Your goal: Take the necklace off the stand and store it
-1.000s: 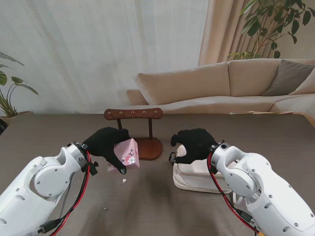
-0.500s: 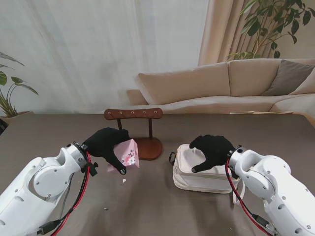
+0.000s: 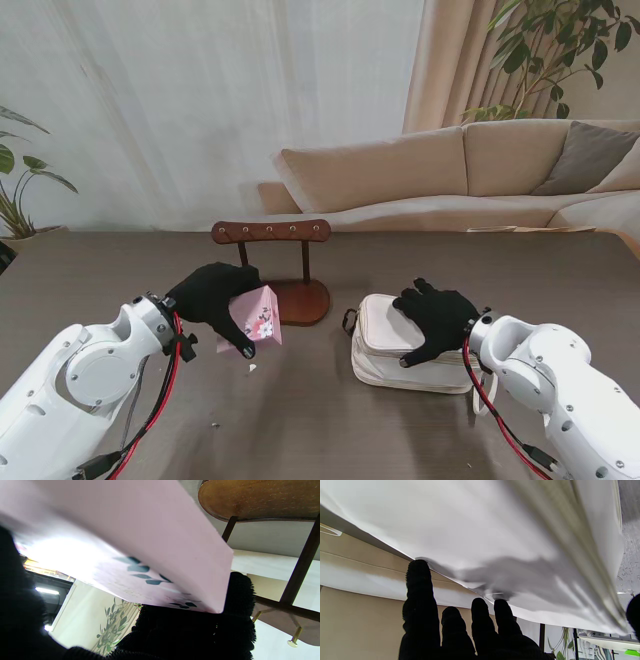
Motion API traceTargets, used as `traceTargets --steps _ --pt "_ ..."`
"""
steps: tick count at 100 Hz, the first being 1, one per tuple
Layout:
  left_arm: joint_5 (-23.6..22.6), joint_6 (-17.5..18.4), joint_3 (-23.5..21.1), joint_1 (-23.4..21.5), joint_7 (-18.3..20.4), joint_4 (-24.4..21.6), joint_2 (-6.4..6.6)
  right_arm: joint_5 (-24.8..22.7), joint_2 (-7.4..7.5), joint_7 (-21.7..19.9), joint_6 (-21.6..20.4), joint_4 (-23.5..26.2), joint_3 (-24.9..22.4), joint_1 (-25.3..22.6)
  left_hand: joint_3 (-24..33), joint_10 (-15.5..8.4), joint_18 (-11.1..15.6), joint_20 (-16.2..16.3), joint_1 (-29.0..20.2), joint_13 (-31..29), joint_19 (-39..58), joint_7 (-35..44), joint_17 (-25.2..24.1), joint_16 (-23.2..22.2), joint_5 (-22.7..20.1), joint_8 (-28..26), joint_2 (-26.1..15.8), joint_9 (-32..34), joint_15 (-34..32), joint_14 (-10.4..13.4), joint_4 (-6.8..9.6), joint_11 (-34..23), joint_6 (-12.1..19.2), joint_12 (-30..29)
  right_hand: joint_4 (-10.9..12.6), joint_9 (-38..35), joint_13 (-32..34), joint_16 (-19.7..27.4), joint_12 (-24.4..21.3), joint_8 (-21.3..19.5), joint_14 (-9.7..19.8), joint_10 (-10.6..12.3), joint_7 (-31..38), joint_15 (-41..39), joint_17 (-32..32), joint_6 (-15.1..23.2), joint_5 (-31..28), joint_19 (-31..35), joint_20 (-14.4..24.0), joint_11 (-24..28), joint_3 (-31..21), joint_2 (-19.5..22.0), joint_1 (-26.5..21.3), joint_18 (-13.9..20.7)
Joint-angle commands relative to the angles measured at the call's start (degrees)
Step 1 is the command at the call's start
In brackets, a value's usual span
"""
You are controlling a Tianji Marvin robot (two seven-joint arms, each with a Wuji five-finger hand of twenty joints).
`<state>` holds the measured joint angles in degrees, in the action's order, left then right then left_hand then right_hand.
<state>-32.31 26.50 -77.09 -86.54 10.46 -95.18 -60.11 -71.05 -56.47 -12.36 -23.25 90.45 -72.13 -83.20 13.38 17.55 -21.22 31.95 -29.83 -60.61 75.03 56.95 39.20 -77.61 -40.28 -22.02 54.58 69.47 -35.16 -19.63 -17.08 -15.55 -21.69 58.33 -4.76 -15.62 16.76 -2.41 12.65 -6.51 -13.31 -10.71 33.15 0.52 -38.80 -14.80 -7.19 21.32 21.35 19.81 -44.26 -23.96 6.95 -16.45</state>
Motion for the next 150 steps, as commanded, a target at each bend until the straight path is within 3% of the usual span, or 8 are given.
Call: traceTargets --steps 1,35,66,73,78,82,120,150 --pt "0.0 -0.2 0.0 0.0 1.2 -0.5 -0.16 0.0 -0.14 -0.3 0.5 -1.1 1.0 0.0 40.1 -3.6 1.9 0.0 -28.5 -5.9 -1.7 25.1 0.4 -1.9 -4.0 -3.6 -8.6 2.7 -11.9 4.3 6.0 -2.1 7.8 1.5 0.7 2.4 -2.3 0.8 -0.6 0.4 1.2 -2.0 0.0 0.7 41.2 -2.0 1.9 -2.1 0.2 0.1 -1.8 -2.1 1.7 -1.0" --pt "-0.2 -0.1 0.0 0.2 1.4 -0.6 -0.1 -6.3 0.23 11.3 4.4 -6.2 6.6 1.8 40.1 -3.7 2.0 0.1 -28.5 -5.9 -1.7 25.1 0.4 -1.9 -4.0 -3.6 -8.7 2.8 -11.9 4.4 6.01 -2.1 7.9 1.6 2.7 -6.8 9.1 -2.4 1.6 -1.6 0.4 -0.5 5.6 -4.1 33.0 -0.8 -3.7 1.2 2.7 5.6 -2.6 -8.8 -9.7 -1.1" --pt "0.0 0.0 0.0 0.2 1.2 -0.7 -0.16 -8.6 0.76 21.8 7.5 -12.3 13.0 5.5 40.1 -3.7 2.0 0.1 -28.4 -6.0 -1.7 25.1 0.4 -2.0 -4.1 -3.6 -8.6 2.8 -11.9 4.4 6.0 -2.1 7.9 1.6 3.9 -30.3 32.9 -14.0 9.3 -11.1 9.2 10.4 15.0 -21.2 21.1 14.4 -24.6 27.0 3.1 15.9 -2.5 -19.9 -28.2 3.7" --pt "0.0 -0.1 0.0 0.2 1.2 -0.6 -0.16 -8.3 0.72 24.0 8.5 -13.7 14.5 6.5 40.1 -3.7 2.0 0.1 -28.4 -6.0 -1.7 25.0 0.4 -2.0 -4.0 -3.6 -8.6 2.8 -12.0 4.4 5.99 -2.1 7.9 1.5 5.8 -39.4 39.7 -17.0 11.4 -12.5 11.2 12.5 17.6 -25.6 16.8 18.5 -32.7 36.2 0.6 16.0 3.1 -15.7 -37.2 5.4" --pt "0.0 -0.1 0.1 0.2 1.2 -0.6 -0.14 -7.8 0.6 25.4 9.0 -14.6 15.5 7.2 40.1 -3.7 2.0 0.1 -28.5 -6.0 -1.7 25.0 0.4 -2.0 -4.0 -3.6 -8.6 2.8 -12.0 4.4 5.99 -2.1 7.9 1.5 -5.2 -45.5 44.4 -19.1 14.2 -2.2 11.8 13.4 26.3 -28.8 13.4 22.4 -35.0 41.2 -0.4 15.6 -28.9 -24.8 -33.0 6.0" --pt "0.0 -0.1 0.1 0.2 1.3 -0.5 -0.13 -7.4 0.51 25.8 9.1 -14.8 15.9 7.5 40.1 -3.7 1.9 0.1 -28.5 -6.0 -1.7 25.1 0.4 -2.0 -4.0 -3.6 -8.7 2.8 -12.0 4.4 6.0 -2.1 7.9 1.5 -11.4 -49.3 47.2 -20.2 15.8 0.4 12.0 13.8 30.5 -30.6 11.0 24.5 -36.8 43.7 -0.1 15.0 -38.1 -25.2 -32.3 6.3" --pt "-0.6 -0.3 -0.7 -0.7 0.9 -1.3 -0.19 -3.1 -0.82 27.6 6.2 -13.7 19.1 11.0 40.1 -3.5 1.8 0.1 -28.6 -6.0 -1.7 25.0 0.3 -2.0 -4.0 -3.6 -8.6 2.8 -12.0 4.4 6.02 -2.0 7.8 1.5 -16.3 -63.1 58.7 -35.6 30.4 -12.0 11.5 13.3 39.3 -69.1 -8.0 30.7 -45.8 60.2 8.9 31.1 -41.1 -22.6 -38.0 5.4" --pt "-1.6 -0.7 -3.0 -3.2 0.8 -3.7 -0.16 1.3 -2.25 27.3 4.9 -10.7 20.6 10.8 40.0 -3.6 1.8 0.1 -28.5 -6.0 -1.7 25.0 0.4 -2.0 -4.0 -3.6 -8.7 2.8 -12.0 4.4 6.03 -2.1 7.8 1.6 -16.6 -65.7 58.7 -39.0 33.7 -16.3 13.3 13.6 39.8 -76.9 -12.7 31.7 -46.3 61.0 11.8 32.4 -41.6 -22.5 -37.9 6.3"
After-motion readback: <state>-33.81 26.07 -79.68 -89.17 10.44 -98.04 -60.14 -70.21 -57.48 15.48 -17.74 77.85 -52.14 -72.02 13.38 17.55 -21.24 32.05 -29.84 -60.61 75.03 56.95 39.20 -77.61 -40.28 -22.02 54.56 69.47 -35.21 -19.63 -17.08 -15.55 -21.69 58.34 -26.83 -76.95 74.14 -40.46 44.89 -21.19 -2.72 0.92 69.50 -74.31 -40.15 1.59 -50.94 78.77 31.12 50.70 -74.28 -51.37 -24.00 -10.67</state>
